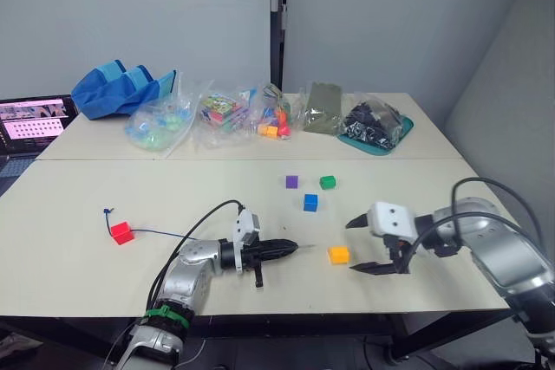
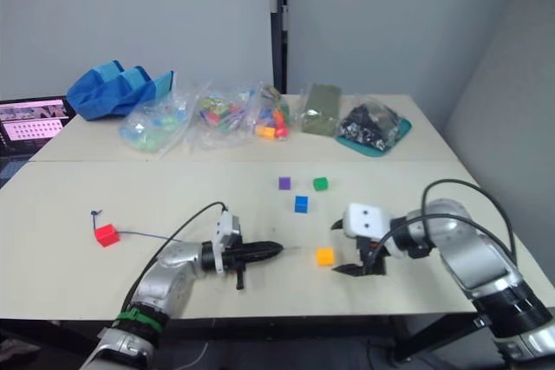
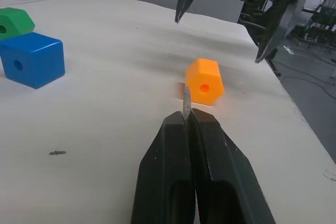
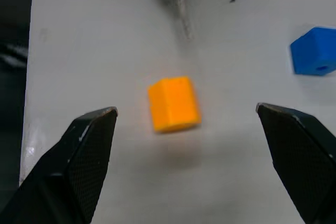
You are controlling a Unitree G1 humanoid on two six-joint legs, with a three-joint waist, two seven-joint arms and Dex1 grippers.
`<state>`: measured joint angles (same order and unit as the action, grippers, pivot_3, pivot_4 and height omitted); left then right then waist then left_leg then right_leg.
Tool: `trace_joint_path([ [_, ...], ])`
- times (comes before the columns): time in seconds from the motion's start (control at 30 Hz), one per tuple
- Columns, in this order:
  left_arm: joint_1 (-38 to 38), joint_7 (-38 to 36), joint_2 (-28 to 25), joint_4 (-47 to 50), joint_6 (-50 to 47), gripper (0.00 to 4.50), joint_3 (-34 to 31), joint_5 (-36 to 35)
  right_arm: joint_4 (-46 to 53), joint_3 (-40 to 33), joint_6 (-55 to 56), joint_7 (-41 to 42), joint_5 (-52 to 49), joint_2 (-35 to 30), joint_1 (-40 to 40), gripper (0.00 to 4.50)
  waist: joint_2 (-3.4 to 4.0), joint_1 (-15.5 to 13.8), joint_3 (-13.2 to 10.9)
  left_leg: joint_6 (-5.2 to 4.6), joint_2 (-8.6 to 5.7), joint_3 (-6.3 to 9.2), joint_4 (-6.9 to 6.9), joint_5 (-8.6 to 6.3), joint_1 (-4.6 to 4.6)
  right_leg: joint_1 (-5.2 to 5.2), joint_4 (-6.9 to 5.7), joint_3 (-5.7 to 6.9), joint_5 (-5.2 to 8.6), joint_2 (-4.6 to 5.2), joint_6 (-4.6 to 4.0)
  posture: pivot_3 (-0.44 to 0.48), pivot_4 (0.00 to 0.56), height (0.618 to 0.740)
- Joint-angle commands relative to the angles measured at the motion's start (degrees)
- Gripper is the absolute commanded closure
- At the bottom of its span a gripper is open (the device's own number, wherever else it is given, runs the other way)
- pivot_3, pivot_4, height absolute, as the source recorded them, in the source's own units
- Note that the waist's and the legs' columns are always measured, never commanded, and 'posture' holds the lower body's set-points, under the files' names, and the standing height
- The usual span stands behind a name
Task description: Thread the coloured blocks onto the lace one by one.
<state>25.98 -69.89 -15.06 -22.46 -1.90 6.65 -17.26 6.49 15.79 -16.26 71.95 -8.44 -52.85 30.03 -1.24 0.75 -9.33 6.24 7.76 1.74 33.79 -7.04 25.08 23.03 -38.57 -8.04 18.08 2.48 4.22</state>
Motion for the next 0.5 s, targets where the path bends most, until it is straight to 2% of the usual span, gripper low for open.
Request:
trace_joint_path([
  [0.03, -2.21, 1.19, -1.19, 2.44, -1.79, 4.5, -0.39, -0.44, -1.16, 1.42, 1.7, 0.08, 3.04, 1.34, 2.23, 0.03, 0.0, -0.05, 0.0, 0.01, 0.0, 0.0, 0.01, 0.0, 0.01, 0.0, 0.0, 0.0, 0.0, 0.01, 0.0, 0.0, 0.15, 0.717],
  [0.3, -4.26, 2.83, -1.13, 6.13, -3.59, 4.5, 0.88, -0.93, -5.55, 5.14, 2.33, 0.14, 8.39, 5.28, 5.18, 0.03, 0.0, -0.11, 0.0, 0.01, 0.0, 0.0, 0.01, 0.0, 0.0, 0.0, 0.0, 0.0, -0.01, 0.0, -0.01, 0.0, 0.15, 0.717],
  [0.33, -4.35, 2.94, -1.02, 6.67, -3.72, 4.5, 1.27, -0.81, -6.07, 5.41, 2.39, 0.04, 8.94, 5.78, 5.46, 0.53, 0.0, -0.09, 0.0, 0.01, 0.0, -0.01, 0.01, 0.01, 0.0, 0.0, 0.0, 0.0, -0.01, 0.0, -0.01, 0.0, 0.15, 0.717],
  [0.5, -4.41, 3.51, -0.99, 8.19, -4.5, 4.5, 2.13, -0.81, -6.33, 5.63, 1.84, 0.91, 9.89, 6.42, 5.37, 2.18, 0.0, -0.35, 0.0, 0.03, 0.0, -0.01, 0.02, 0.01, 0.01, -0.01, 0.0, 0.0, -0.01, 0.01, -0.01, 0.0, 0.15, 0.717],
])
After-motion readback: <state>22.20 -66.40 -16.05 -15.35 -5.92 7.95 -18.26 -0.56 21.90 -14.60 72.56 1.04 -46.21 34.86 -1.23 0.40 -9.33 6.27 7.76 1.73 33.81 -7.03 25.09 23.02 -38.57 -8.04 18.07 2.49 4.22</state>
